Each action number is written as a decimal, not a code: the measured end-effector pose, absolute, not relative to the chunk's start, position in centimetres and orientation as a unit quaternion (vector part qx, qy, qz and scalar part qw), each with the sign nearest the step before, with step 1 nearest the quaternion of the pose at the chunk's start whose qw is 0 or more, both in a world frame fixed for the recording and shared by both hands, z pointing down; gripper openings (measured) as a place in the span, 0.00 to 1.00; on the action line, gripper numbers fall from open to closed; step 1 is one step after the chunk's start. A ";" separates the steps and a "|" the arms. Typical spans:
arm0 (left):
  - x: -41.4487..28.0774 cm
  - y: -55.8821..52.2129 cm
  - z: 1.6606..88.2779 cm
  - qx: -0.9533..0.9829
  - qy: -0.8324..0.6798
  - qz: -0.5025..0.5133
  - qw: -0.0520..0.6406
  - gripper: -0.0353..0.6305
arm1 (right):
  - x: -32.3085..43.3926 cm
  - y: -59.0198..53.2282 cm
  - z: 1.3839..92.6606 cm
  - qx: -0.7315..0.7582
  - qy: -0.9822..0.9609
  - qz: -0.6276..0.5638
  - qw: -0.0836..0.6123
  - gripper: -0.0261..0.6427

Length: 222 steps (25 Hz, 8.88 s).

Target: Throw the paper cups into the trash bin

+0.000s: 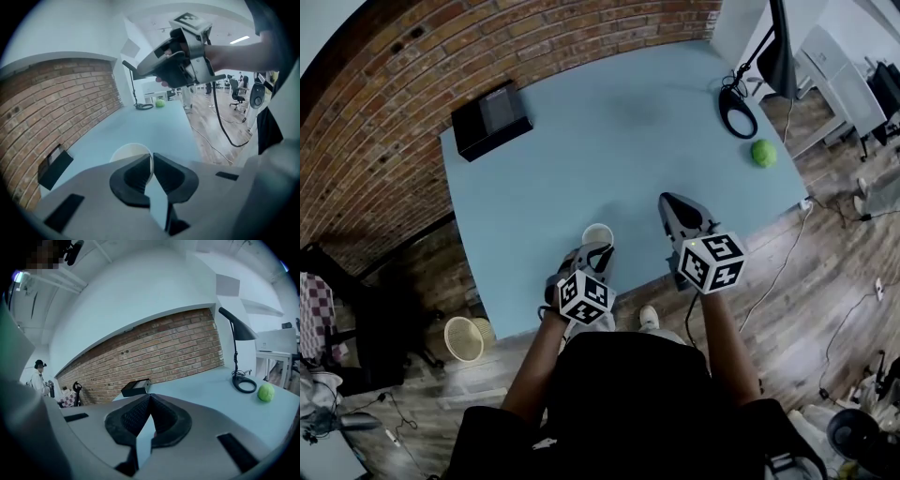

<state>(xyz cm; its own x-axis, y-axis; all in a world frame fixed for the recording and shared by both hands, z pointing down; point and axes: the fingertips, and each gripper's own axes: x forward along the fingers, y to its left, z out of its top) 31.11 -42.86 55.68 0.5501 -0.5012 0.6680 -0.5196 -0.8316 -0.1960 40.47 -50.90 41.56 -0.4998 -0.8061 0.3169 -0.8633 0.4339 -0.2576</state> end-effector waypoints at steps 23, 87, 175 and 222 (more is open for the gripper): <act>28.5 -41.9 41.5 0.824 -0.512 0.243 -0.024 0.10 | 35.7 -47.6 37.8 0.345 -0.925 0.144 0.069 0.05; -12.9 -3.6 35.6 0.527 -0.833 0.164 0.033 0.10 | -10.1 -13.0 33.9 -0.047 -0.995 0.035 0.078 0.05; -52.0 -4.8 44.9 0.425 -0.879 0.141 0.162 0.10 | -50.6 -16.3 44.3 -0.132 -0.974 0.086 0.162 0.05; -54.3 -4.2 97.3 0.471 -0.749 0.176 0.432 0.10 | -51.1 -14.7 84.4 -0.001 -0.925 0.198 0.324 0.05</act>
